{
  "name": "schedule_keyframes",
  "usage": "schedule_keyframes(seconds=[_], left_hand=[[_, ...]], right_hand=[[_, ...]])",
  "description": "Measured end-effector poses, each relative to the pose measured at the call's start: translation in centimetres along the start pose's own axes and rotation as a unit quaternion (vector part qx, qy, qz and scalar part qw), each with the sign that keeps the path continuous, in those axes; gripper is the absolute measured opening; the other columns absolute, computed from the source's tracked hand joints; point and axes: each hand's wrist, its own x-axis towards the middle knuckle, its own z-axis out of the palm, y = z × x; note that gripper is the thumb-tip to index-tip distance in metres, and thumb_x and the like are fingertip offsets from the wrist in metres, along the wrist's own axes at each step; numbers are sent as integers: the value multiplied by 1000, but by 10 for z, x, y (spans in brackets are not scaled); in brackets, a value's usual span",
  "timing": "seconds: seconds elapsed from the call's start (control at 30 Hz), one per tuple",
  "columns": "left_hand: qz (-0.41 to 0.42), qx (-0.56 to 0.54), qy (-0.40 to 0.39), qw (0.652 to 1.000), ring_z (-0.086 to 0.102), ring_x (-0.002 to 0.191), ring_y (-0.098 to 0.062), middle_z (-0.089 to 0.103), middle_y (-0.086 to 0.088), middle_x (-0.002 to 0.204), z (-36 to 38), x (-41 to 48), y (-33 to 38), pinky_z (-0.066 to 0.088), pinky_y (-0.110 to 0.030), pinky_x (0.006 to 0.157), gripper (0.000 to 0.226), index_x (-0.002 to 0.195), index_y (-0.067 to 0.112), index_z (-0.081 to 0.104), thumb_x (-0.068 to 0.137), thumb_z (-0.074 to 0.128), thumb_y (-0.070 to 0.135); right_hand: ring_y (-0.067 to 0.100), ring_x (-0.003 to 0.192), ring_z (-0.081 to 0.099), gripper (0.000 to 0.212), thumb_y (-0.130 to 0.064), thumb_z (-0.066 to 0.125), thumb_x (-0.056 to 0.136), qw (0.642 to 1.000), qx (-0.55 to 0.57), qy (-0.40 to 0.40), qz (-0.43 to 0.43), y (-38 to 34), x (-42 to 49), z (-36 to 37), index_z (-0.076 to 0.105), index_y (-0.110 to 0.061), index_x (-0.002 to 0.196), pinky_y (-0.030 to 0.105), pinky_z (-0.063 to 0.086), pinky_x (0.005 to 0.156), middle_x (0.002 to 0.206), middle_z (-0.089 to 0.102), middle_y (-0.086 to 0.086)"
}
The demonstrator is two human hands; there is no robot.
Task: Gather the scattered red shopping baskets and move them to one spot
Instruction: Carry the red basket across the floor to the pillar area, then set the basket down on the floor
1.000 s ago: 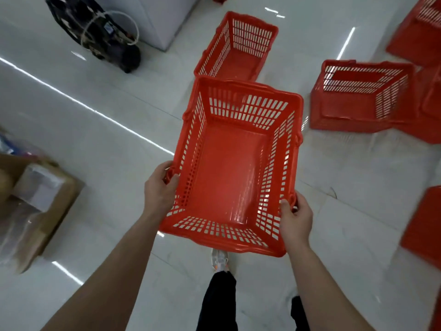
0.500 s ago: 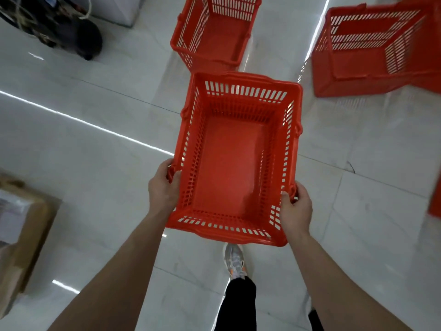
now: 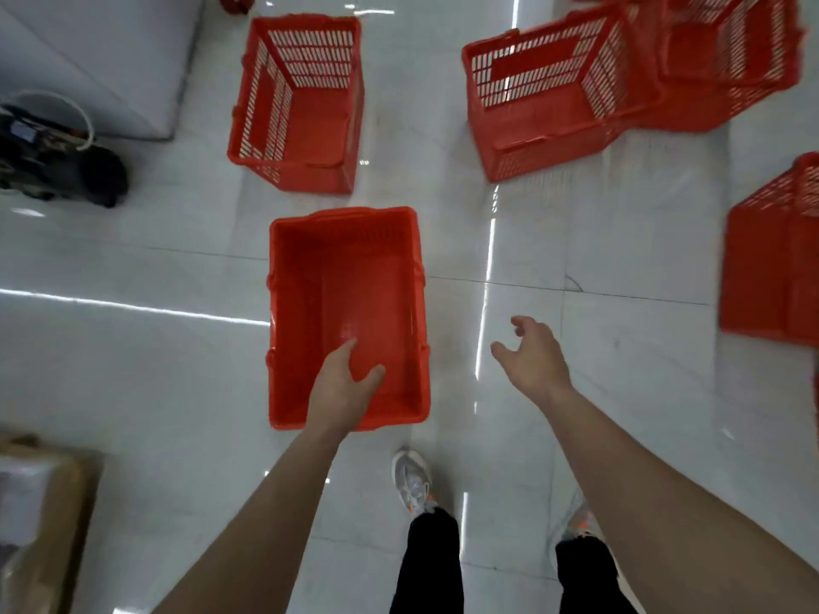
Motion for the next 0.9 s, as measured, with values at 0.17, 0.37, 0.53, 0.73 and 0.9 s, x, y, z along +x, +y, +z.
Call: schedule_keyframes(seconds=[0.17, 0.37, 0.53, 0.73, 0.9], left_hand=[[102, 65, -34, 992, 50, 129, -27, 53, -10, 141, 59, -22, 131, 36, -31, 102, 65, 142, 13, 50, 86, 72, 37], [186, 175, -88, 963, 42, 137, -26, 45, -8, 151, 169, -57, 289, 34, -40, 111, 76, 150, 15, 38, 88, 66, 48], [270, 260, -136, 917, 39, 138, -28, 40, -9, 154, 269, -96, 409, 33, -41, 112, 80, 152, 15, 33, 88, 66, 50], [313, 303, -173, 883, 42, 135, -28, 41, -7, 154, 367, -138, 510, 36, -43, 110, 81, 153, 17, 33, 88, 64, 53], [354, 344, -223, 840, 40, 137, -27, 39, -6, 155, 452, -153, 568, 37, -44, 109, 82, 154, 18, 30, 88, 61, 57]], right_hand=[[33, 127, 51, 68, -38, 69, 88, 997, -39, 29, 54, 87, 2, -129, 45, -13, 147, 42, 47, 98, 141, 50, 14], [36, 128, 48, 71, -43, 69, 87, 988, -47, 79, 124, 221, -13, -291, 45, -16, 148, 44, 45, 98, 142, 48, 14], [37, 127, 49, 74, -51, 69, 85, 982, -28, 108, 151, 327, -28, -407, 47, -15, 145, 44, 45, 100, 138, 51, 16], [34, 130, 47, 73, -53, 71, 82, 967, 52, 161, 192, 424, -38, -491, 51, -16, 142, 42, 40, 106, 140, 53, 14], [36, 121, 53, 68, -53, 71, 80, 938, 127, 203, 250, 495, -39, -512, 56, -17, 136, 41, 43, 99, 129, 58, 12]])
